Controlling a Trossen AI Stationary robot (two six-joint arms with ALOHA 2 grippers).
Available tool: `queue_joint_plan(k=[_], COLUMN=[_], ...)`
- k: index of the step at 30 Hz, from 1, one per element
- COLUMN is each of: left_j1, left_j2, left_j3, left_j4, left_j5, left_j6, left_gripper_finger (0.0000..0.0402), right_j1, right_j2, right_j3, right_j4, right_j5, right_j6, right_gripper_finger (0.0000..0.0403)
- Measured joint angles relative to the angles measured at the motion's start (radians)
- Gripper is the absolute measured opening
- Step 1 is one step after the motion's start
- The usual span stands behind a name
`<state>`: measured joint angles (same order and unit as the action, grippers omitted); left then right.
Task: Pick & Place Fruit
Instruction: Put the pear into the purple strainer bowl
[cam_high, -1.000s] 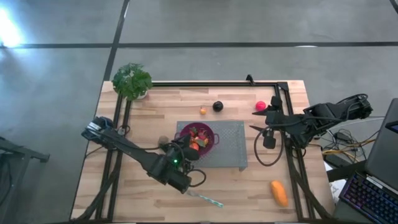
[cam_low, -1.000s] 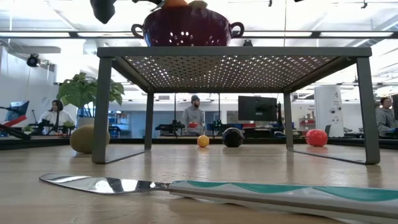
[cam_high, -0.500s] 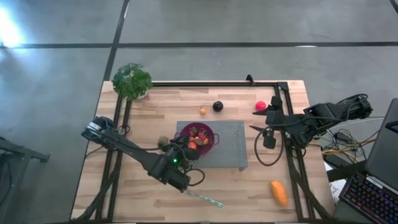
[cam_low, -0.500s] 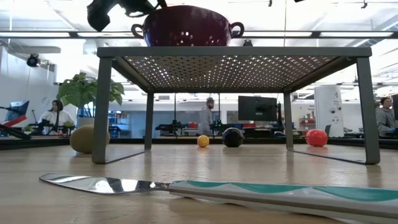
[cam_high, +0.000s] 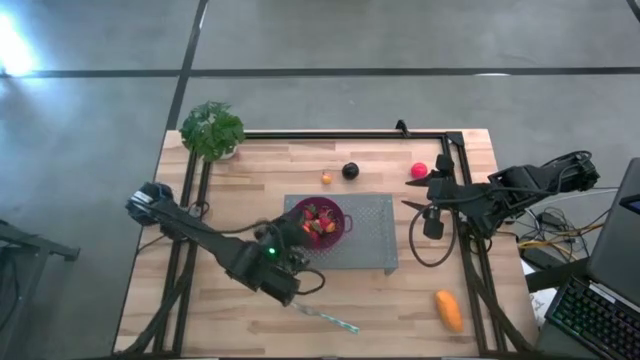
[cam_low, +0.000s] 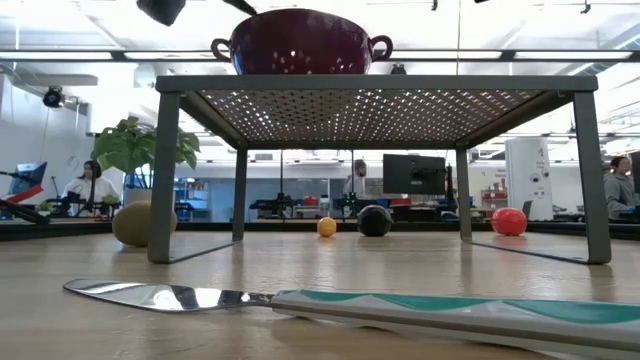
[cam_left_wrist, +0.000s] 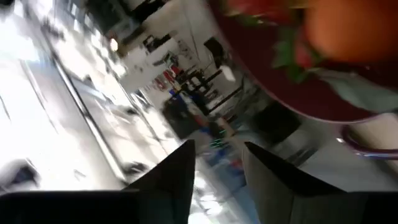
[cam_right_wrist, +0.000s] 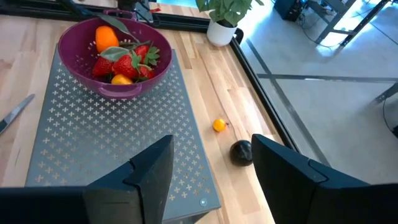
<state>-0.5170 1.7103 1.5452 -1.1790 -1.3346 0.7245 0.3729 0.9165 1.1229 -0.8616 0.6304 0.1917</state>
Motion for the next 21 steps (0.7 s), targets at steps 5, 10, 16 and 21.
queue_joint_plan(k=[5, 10, 16, 21], left_j1=[-0.017, -0.019, -0.015, -0.015], left_j2=[-0.126, -0.289, -0.504, -0.681], left_j3=[0.0, -0.021, -0.161, -0.34], left_j4=[-0.007, -0.015, -0.015, -0.009], left_j5=[0.075, 0.259, 0.322, 0.322], left_j6=[-0.366, -0.799, -1.253, -1.628], left_gripper_finger=[0.0156, 0.0158, 0.0156, 0.0152], right_j1=[0.0, 0.0, -0.001, -0.001], right_j2=[-0.007, -0.017, -0.019, -0.017], right_j3=[0.0, 0.0, -0.002, -0.014], right_j4=[-0.008, -0.011, -0.011, -0.01], right_j5=[0.0, 0.0, 0.052, 0.163], right_j6=[0.0, 0.0, 0.0, 0.0], right_gripper_finger=[0.0202, 0.0193, 0.0181, 0.017])
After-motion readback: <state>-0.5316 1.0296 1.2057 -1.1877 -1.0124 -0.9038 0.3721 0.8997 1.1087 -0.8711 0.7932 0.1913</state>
